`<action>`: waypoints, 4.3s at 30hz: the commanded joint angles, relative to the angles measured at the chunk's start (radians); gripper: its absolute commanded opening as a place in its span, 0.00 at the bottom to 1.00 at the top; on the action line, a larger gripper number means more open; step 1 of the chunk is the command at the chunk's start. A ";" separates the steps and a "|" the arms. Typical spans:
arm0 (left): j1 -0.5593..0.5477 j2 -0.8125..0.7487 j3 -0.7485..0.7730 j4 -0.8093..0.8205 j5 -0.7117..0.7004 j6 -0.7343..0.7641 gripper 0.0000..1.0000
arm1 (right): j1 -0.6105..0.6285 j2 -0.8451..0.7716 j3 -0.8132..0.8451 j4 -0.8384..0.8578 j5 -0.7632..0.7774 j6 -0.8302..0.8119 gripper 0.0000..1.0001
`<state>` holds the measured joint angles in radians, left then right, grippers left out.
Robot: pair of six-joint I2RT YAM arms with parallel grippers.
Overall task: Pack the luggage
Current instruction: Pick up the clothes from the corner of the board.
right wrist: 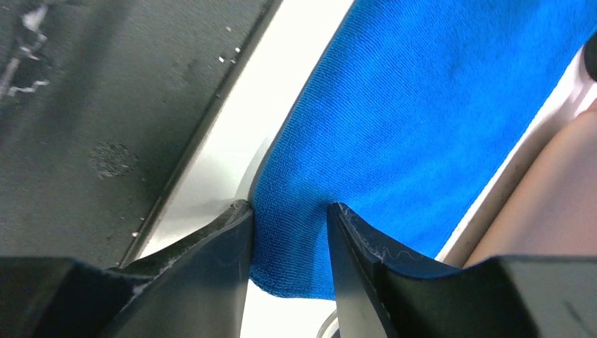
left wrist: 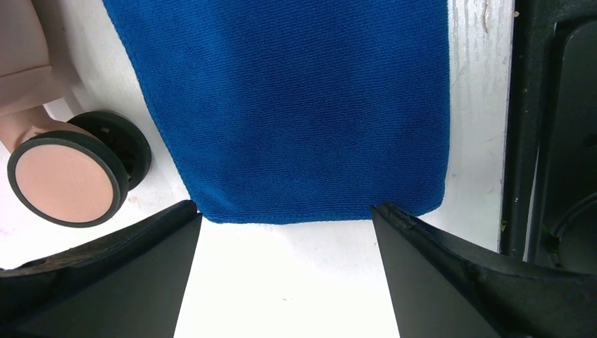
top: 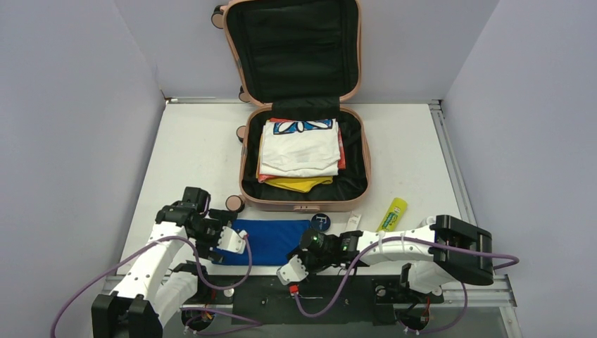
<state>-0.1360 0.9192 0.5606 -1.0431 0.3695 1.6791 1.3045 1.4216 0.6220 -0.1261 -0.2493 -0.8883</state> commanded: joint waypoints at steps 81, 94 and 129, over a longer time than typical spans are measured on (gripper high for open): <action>-0.802 0.144 0.011 0.297 -0.174 -0.740 0.76 | -0.797 0.507 0.651 -0.541 -0.878 0.193 0.05; -0.877 0.220 0.054 0.257 -0.106 -0.772 0.64 | -0.788 0.382 0.535 -0.469 -0.792 0.209 0.05; -0.962 0.384 0.134 0.227 -0.236 -0.854 0.00 | -0.804 0.283 0.674 -0.950 -0.771 -0.161 0.05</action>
<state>-1.0943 1.3357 0.6781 -0.7219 0.1089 0.7944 0.5240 1.7752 1.1793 -0.8600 -1.0073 -0.8497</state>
